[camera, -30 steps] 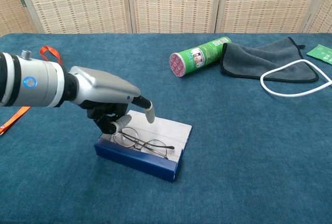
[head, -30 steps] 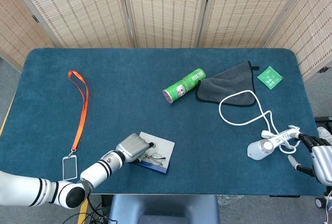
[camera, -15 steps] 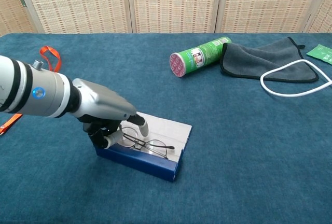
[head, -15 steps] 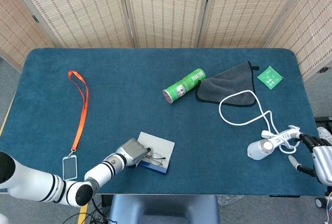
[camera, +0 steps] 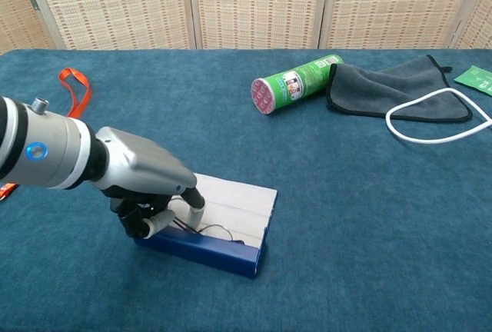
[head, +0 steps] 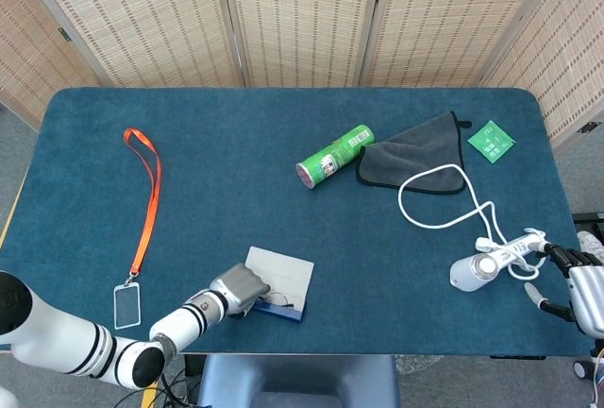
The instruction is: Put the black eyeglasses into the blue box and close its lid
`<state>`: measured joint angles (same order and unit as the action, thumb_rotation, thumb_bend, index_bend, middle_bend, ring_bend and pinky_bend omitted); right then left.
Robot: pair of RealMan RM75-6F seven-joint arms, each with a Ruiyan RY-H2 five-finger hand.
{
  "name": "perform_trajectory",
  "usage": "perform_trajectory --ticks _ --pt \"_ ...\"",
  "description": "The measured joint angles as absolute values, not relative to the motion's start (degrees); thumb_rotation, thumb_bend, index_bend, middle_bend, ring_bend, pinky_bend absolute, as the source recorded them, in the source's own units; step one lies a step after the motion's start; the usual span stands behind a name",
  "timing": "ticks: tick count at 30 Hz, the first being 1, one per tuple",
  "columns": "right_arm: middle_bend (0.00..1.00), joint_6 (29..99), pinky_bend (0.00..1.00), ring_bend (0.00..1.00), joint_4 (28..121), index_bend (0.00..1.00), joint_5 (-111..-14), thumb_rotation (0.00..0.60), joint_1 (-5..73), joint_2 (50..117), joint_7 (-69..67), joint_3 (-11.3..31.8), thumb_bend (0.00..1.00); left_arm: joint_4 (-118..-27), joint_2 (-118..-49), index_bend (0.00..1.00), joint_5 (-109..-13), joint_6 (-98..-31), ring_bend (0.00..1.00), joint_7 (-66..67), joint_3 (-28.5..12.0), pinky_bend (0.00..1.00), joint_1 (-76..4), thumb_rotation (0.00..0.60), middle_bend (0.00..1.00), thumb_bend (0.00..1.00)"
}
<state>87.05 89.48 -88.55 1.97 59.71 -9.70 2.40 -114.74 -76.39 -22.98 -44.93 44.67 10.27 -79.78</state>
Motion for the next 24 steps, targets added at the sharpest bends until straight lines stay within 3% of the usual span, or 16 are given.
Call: perform_trajectory --ticks 3,13,24 --pt "0.39 87.1 0.38 0.42 89.5 0.29 -88.6 0.600 2.0 59.7 -9.6 2.4 0.26 -115.0 -76.4 0.34 -23.5 -45.2 1.00 44.1 10.8 1.00 -79.7 0.600 0.97 0.79" --pt "0.39 87.4 0.38 0.42 89.8 0.29 -88.7 0.600 1.8 59.5 -9.4 2.4 0.26 -115.2 -75.8 0.16 -29.0 -48.4 1.00 40.0 10.9 1.00 -76.4 0.600 0.97 0.77" --pt "0.39 87.6 0.38 0.42 89.8 0.29 -89.0 0.600 1.8 59.6 -9.5 2.4 0.26 -117.1 -72.5 0.14 -39.7 -51.1 1.00 37.2 11.8 1.00 -70.7 0.600 0.97 0.72"
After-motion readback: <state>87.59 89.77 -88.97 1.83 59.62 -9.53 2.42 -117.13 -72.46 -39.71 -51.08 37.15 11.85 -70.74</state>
